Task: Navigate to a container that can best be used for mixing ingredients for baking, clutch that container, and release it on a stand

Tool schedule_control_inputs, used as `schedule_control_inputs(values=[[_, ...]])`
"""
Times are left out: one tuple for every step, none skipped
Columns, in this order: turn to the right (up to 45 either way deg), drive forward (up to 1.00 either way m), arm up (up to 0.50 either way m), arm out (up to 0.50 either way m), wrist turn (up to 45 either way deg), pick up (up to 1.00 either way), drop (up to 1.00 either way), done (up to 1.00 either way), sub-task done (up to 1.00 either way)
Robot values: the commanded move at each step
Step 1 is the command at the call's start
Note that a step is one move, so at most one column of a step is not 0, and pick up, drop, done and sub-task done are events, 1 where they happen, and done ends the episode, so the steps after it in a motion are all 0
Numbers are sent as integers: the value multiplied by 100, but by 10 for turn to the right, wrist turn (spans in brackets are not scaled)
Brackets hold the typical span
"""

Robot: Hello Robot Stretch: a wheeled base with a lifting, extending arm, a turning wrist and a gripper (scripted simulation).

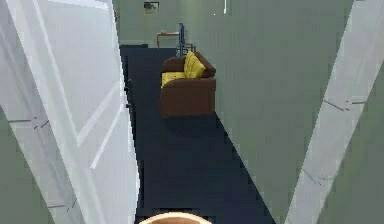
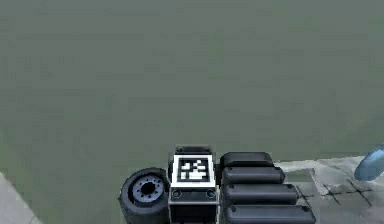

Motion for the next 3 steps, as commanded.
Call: schedule_control_inputs(values=[[0, 30, 0, 0, 0, 0, 0, 0, 0], [-30, 0, 0, 0, 0, 0, 0, 0, 0], [-300, 0, 0, 0, 0, 0, 0, 0, 0]])
